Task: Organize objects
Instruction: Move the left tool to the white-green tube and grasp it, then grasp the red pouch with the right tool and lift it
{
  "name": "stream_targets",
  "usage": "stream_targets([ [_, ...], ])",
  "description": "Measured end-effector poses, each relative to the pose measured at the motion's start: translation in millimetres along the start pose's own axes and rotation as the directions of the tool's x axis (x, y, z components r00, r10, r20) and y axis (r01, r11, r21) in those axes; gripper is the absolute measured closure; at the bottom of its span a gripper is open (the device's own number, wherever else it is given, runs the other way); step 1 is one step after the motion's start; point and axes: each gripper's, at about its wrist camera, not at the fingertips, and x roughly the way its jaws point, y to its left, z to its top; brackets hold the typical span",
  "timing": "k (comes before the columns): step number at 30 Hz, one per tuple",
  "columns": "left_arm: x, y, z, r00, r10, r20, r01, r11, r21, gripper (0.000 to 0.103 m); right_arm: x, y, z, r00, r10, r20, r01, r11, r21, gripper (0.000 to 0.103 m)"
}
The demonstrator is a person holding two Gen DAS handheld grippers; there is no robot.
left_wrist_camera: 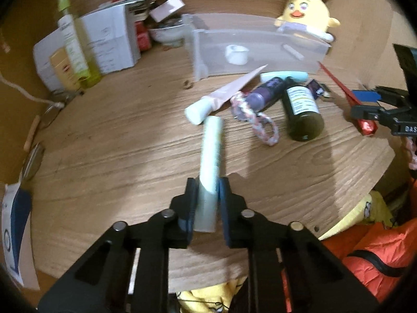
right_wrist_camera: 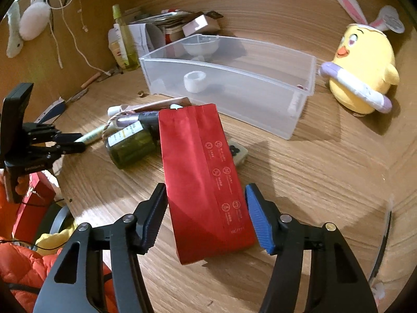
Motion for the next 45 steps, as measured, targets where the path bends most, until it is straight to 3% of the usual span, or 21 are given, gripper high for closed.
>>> stream_targets([
  [5, 0.9, -1.4, 1.3, 1.000, 0.022, -0.009, -0.022, 1.000, 0.000, 0.088, -2.8, -1.0, -3.2, 1.000, -0.027, 0.000, 0.027, 1.000, 0.004, 0.046],
  [14, 16.8, 1.4, 21.4, 1.000, -0.020, 0.001, 0.020, 1.000, 0.003, 0.083, -3.4, -1.6, -4.6, 0.998, -0.064, 0.000, 0.064, 0.998, 0.002, 0.041],
  [19, 19.0, 1.0, 23.3, 1.000, -0.007, 0.015, 0.008, 1.000, -0.010, 0.088, -1.1, -5.0, -5.2, 0.999, -0.038, -0.010, 0.038, 0.999, 0.024, 0.038],
  [24, 17.7, 3.0, 20.5, 1.000, -0.014, 0.028, 0.015, 0.999, -0.048, 0.088, -7.6, -1.9, -7.2, 1.000, 0.018, 0.003, -0.018, 0.999, 0.039, 0.027],
  [29, 10.7, 3.2, 17.5, 0.998, -0.021, 0.058, 0.025, 0.997, -0.077, 0.088, -7.4, 9.5, -12.8, 1.000, -0.014, 0.004, 0.014, 1.000, -0.011, 0.027],
  [34, -3.7, 5.5, 17.1, 0.994, -0.027, 0.103, 0.037, 0.994, -0.101, 0.088, 4.3, 17.4, -19.1, 0.996, -0.086, -0.013, 0.086, 0.995, -0.047, 0.032],
  [36, -10.0, 5.6, 17.8, 0.992, -0.028, 0.121, 0.042, 0.993, -0.109, 0.088, 7.7, 17.1, -19.9, 0.996, -0.088, -0.023, 0.087, 0.995, -0.046, 0.047],
  [45, -30.4, 0.5, 27.5, 0.979, -0.038, 0.200, 0.063, 0.991, -0.118, 0.088, -12.8, 10.5, -17.9, 0.991, -0.118, 0.058, 0.119, 0.993, -0.012, 0.050],
])
